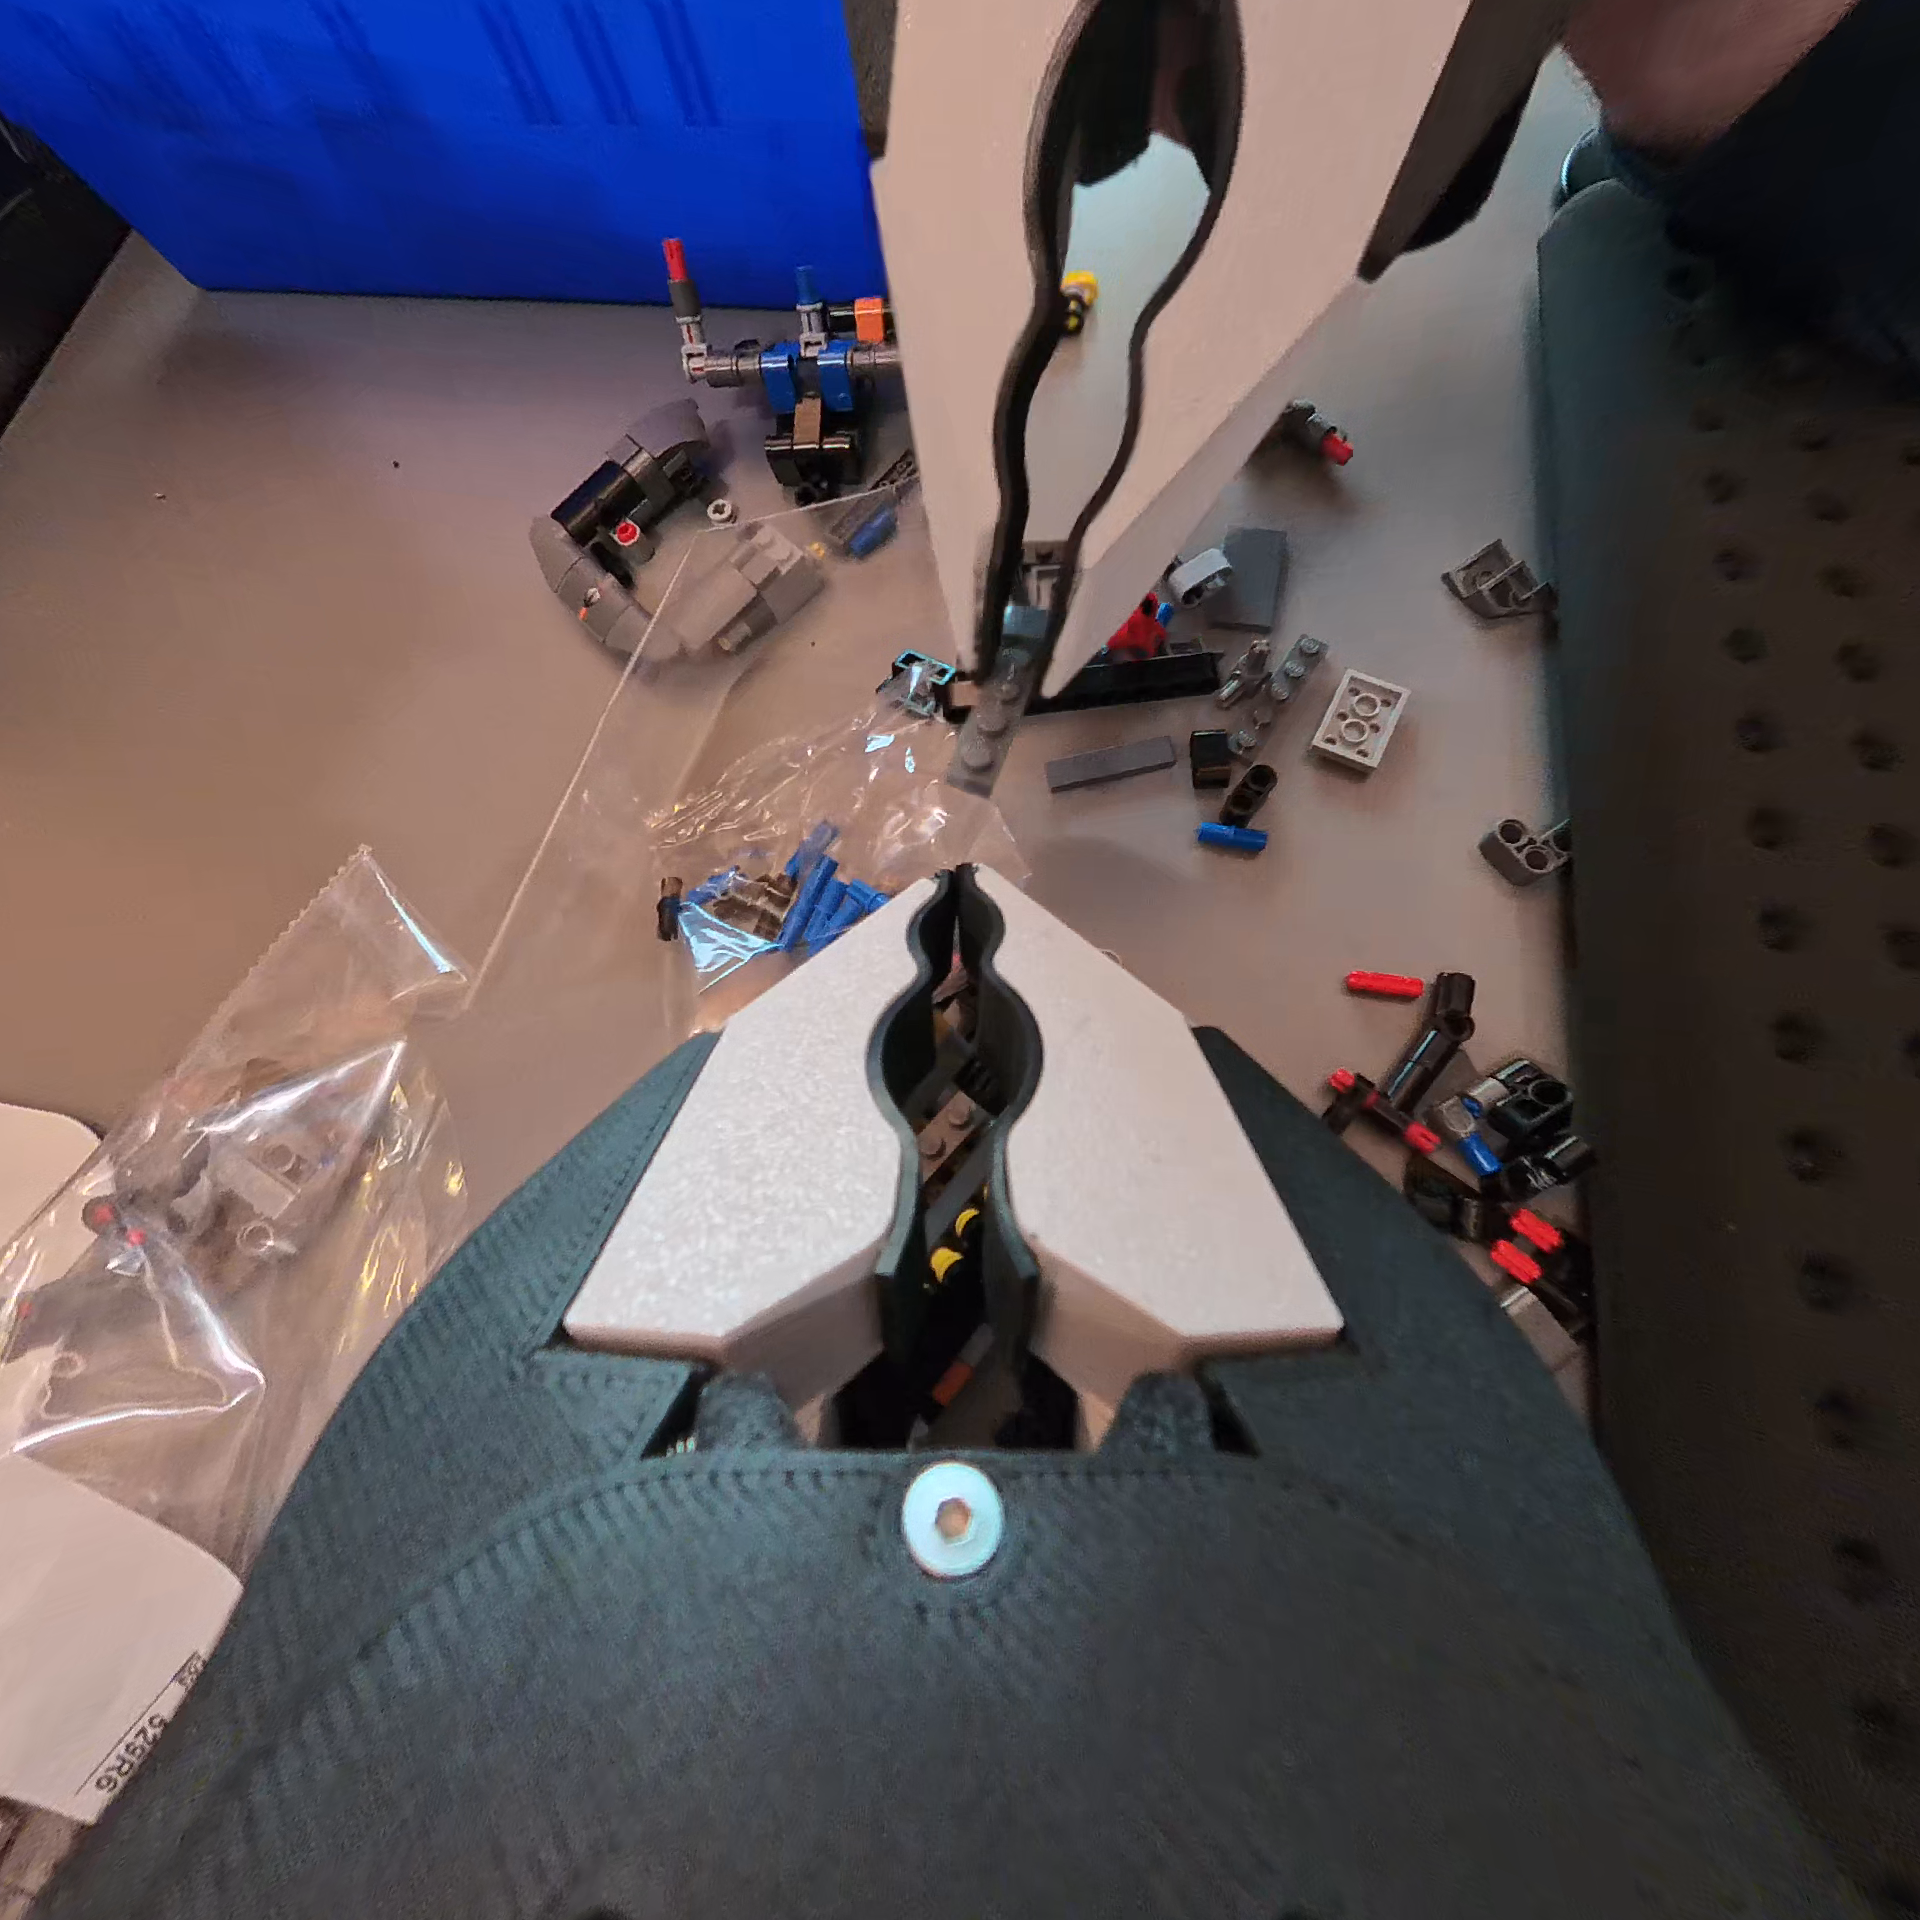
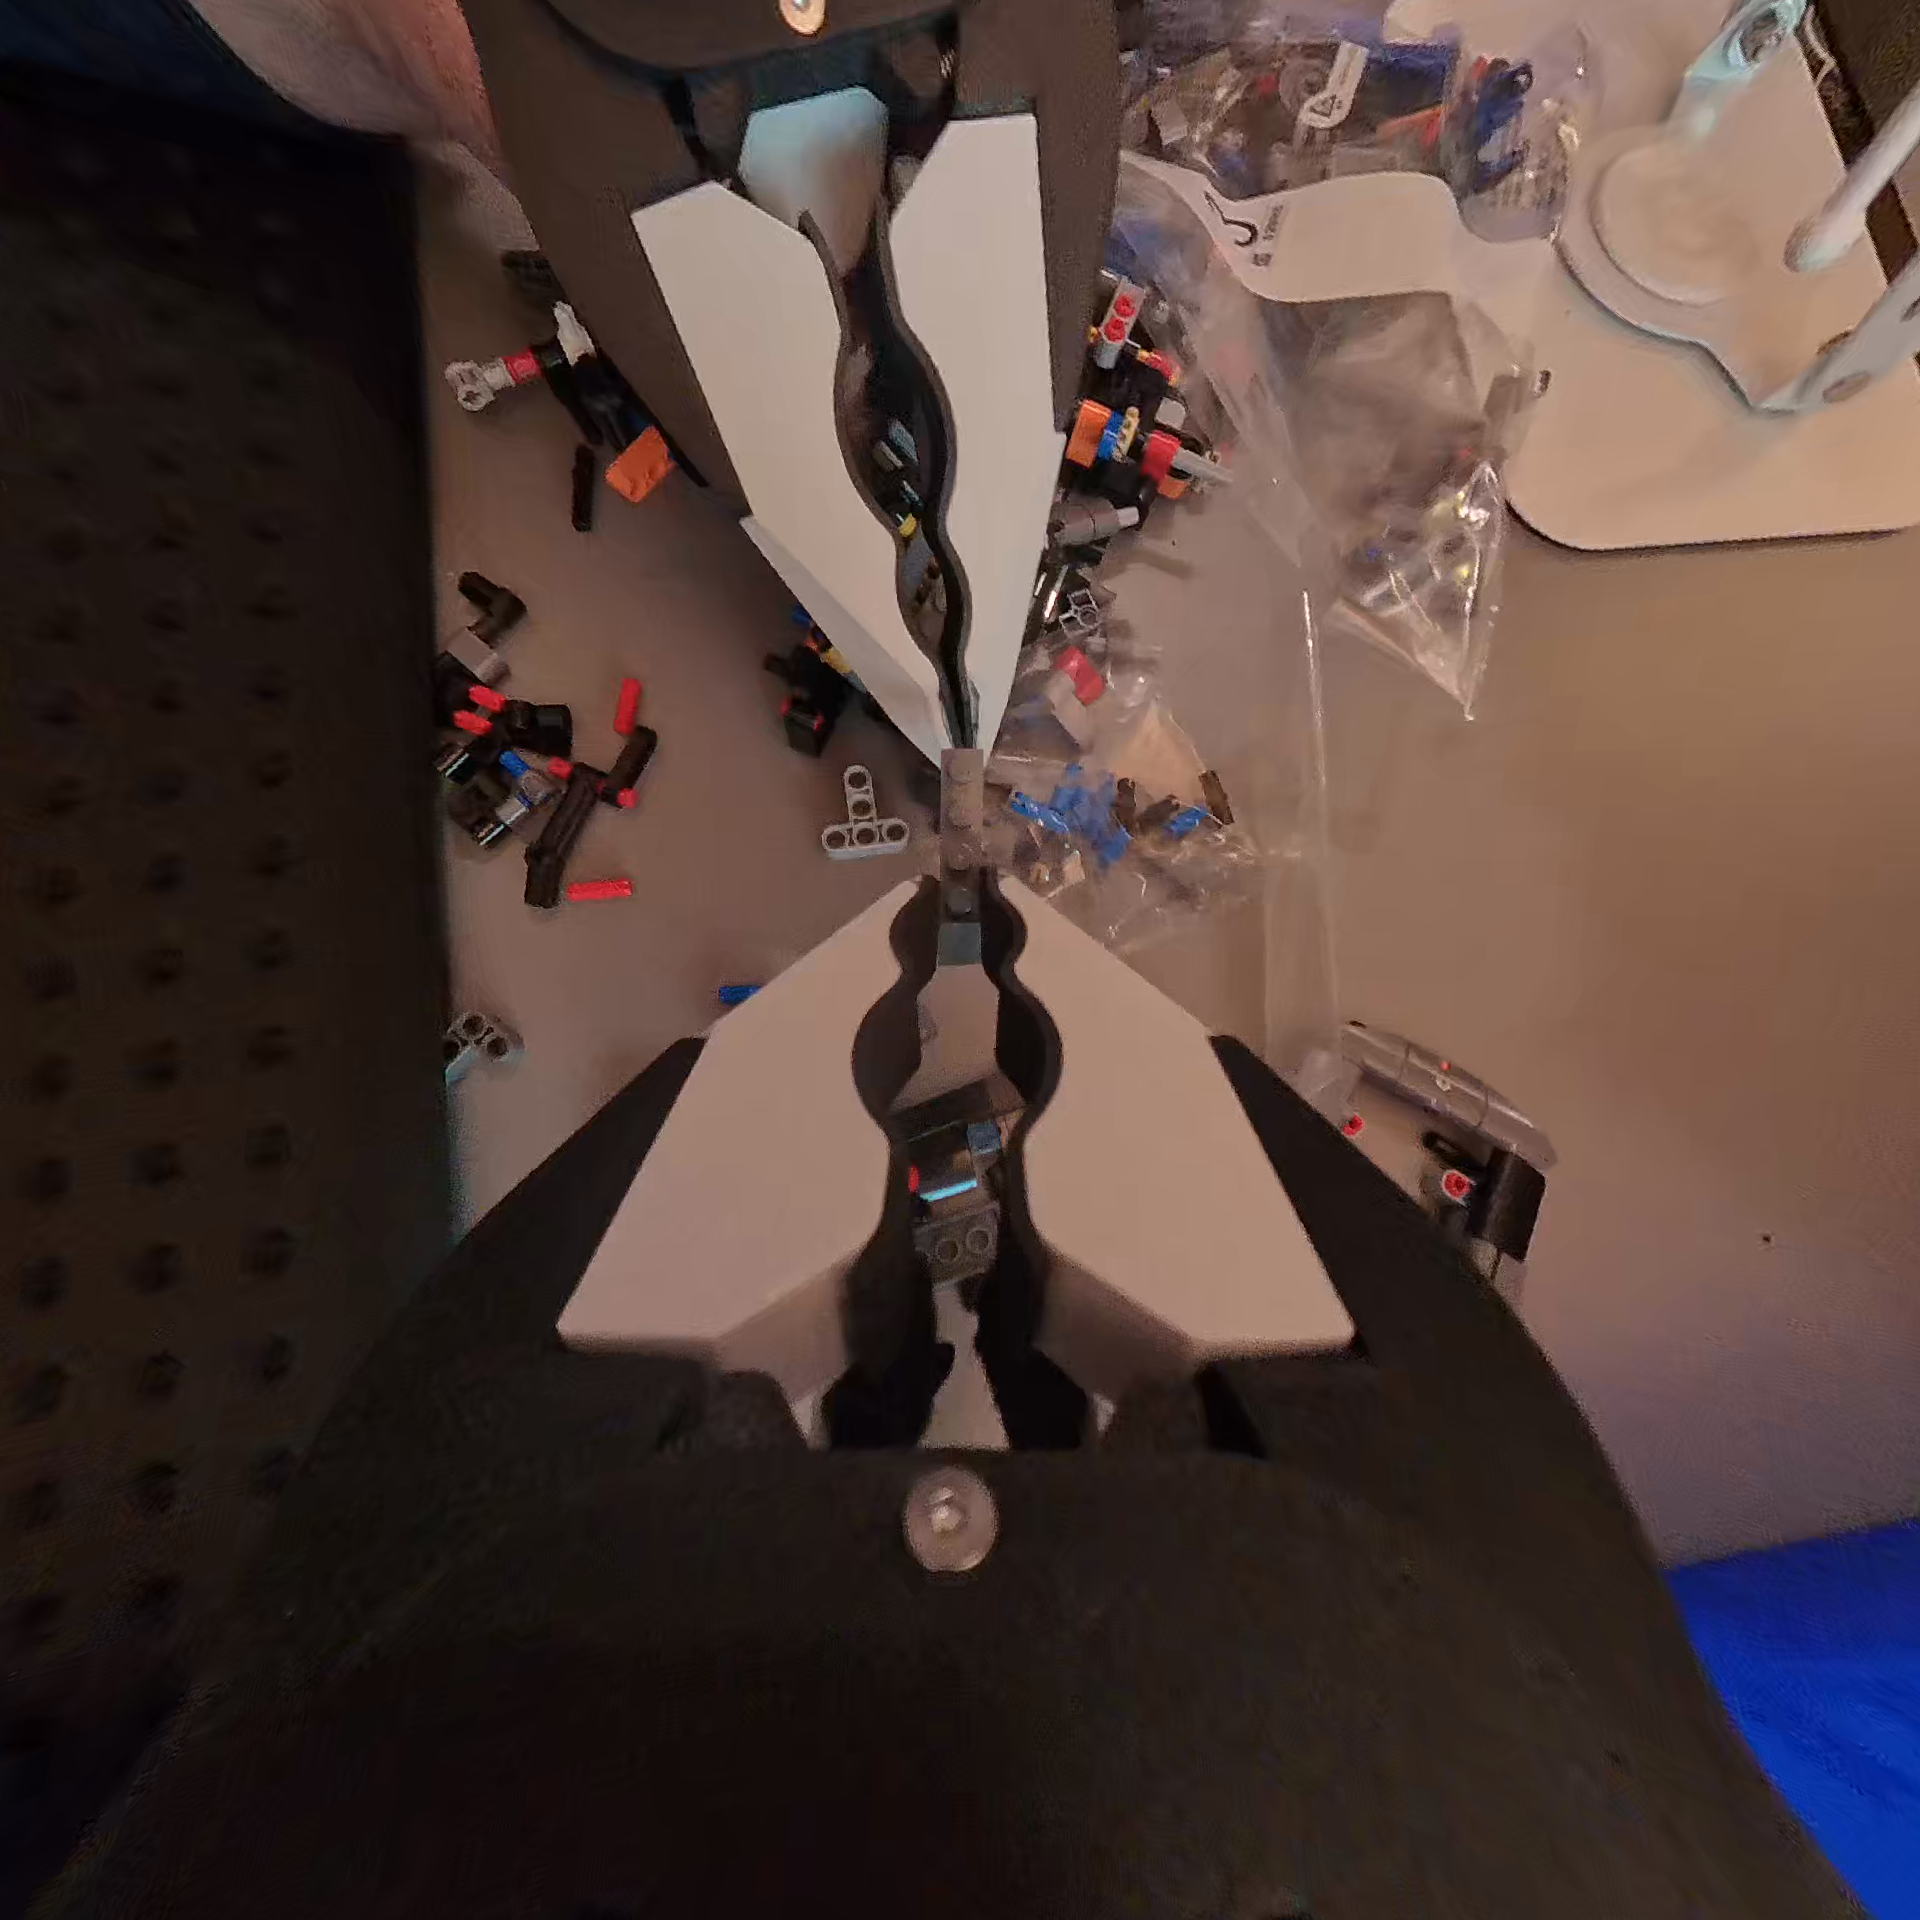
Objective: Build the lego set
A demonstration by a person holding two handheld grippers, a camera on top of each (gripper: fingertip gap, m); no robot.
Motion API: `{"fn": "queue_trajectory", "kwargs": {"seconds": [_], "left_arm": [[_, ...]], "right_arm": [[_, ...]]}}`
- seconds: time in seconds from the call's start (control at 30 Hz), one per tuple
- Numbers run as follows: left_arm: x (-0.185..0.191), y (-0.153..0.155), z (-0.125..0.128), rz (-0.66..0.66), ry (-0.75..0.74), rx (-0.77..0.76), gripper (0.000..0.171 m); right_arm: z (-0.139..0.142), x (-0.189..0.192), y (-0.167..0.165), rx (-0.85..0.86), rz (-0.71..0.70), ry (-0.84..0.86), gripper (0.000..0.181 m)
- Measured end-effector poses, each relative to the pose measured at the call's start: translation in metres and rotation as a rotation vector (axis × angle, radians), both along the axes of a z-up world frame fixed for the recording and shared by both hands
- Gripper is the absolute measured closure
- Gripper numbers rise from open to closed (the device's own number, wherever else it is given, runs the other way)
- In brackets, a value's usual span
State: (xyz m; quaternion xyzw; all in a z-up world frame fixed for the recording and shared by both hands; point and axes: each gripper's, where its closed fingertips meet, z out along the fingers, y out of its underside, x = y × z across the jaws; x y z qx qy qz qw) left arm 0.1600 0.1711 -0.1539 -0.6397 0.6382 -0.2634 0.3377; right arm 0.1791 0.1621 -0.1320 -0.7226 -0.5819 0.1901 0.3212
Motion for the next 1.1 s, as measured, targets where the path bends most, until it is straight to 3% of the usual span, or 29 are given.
{"fn": "queue_trajectory", "kwargs": {"seconds": [0.27, 0.4, 0.47, 0.57, 0.63, 1.1], "left_arm": [[0.000, -0.001, -0.001, -0.006, 0.003, 0.005, 0.171], [-0.001, 0.002, 0.000, 0.008, 0.001, 0.002, 0.171], [-0.001, 0.002, 0.000, 0.008, 0.003, 0.000, 0.171], [-0.001, 0.002, -0.001, 0.008, 0.006, 0.002, 0.171], [-0.002, 0.003, 0.001, 0.013, -0.001, 0.005, 0.171], [-0.004, 0.010, 0.028, 0.048, -0.161, -0.081, 0.171]], "right_arm": [[-0.008, -0.004, 0.002, 0.000, 0.000, -0.044, 0.176], [-0.021, -0.001, -0.027, -0.173, 0.100, -0.039, 0.176], [-0.039, 0.006, -0.030, -0.193, 0.102, -0.134, 0.176], [-0.046, -0.001, -0.038, -0.257, 0.130, -0.137, 0.171], [-0.048, -0.002, -0.033, -0.251, 0.112, -0.146, 0.164], [-0.016, -0.016, 0.013, -0.008, -0.024, -0.012, 0.163]]}}
